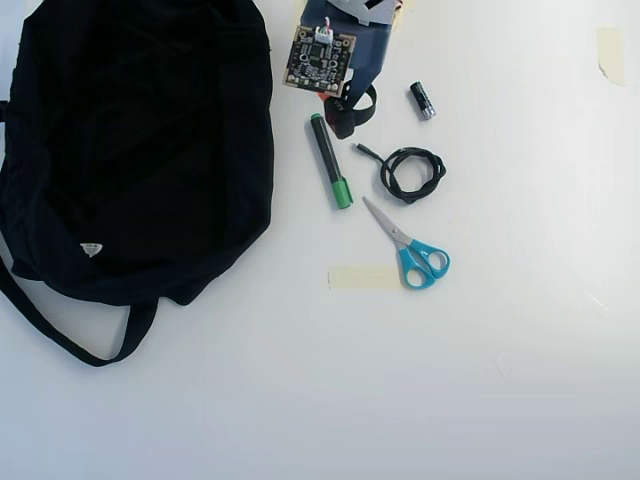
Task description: Put the bike light into the black bag
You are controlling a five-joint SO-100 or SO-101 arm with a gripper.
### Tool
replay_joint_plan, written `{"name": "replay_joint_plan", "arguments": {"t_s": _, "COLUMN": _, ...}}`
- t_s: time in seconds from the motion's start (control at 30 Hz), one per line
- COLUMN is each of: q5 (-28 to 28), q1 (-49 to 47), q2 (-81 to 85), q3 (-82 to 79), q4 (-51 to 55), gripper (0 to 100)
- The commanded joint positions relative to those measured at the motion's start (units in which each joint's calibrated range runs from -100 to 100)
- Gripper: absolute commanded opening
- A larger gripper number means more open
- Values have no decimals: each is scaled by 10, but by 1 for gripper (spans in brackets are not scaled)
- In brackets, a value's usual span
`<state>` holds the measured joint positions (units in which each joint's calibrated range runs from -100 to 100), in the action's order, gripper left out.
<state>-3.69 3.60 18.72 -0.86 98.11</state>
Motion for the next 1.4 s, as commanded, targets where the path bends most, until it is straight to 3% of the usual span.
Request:
{"name": "replay_joint_plan", "arguments": {"t_s": 0.0, "q5": -3, "q1": 11, "q2": 12, "q3": 8, "q4": 11, "gripper": 2}}
{"name": "replay_joint_plan", "arguments": {"t_s": 0.1, "q5": -11, "q1": 32, "q2": 11, "q3": 8, "q4": -8, "gripper": 2}}
{"name": "replay_joint_plan", "arguments": {"t_s": 0.27, "q5": -96, "q1": 48, "q2": 9, "q3": 10, "q4": -37, "gripper": 2}}
{"name": "replay_joint_plan", "arguments": {"t_s": 0.37, "q5": -108, "q1": 74, "q2": 8, "q3": -2, "q4": -50, "gripper": 2}}
{"name": "replay_joint_plan", "arguments": {"t_s": 0.67, "q5": -103, "q1": 236, "q2": 8, "q3": -44, "q4": -107, "gripper": 2}}
{"name": "replay_joint_plan", "arguments": {"t_s": 0.9, "q5": -62, "q1": 371, "q2": -25, "q3": -41, "q4": -108, "gripper": 2}}
{"name": "replay_joint_plan", "arguments": {"t_s": 1.03, "q5": -60, "q1": 440, "q2": -101, "q3": -45, "q4": -173, "gripper": 2}}
{"name": "replay_joint_plan", "arguments": {"t_s": 1.17, "q5": -39, "q1": 517, "q2": -225, "q3": -41, "q4": -312, "gripper": 2}}
{"name": "replay_joint_plan", "arguments": {"t_s": 1.2, "q5": -39, "q1": 568, "q2": -244, "q3": -42, "q4": -329, "gripper": 2}}
{"name": "replay_joint_plan", "arguments": {"t_s": 1.27, "q5": -39, "q1": 567, "q2": -268, "q3": -47, "q4": -329, "gripper": 3}}
{"name": "replay_joint_plan", "arguments": {"t_s": 1.33, "q5": -43, "q1": 565, "q2": -270, "q3": -49, "q4": -322, "gripper": 9}}
{"name": "replay_joint_plan", "arguments": {"t_s": 1.37, "q5": -44, "q1": 551, "q2": -260, "q3": -46, "q4": -314, "gripper": 19}}
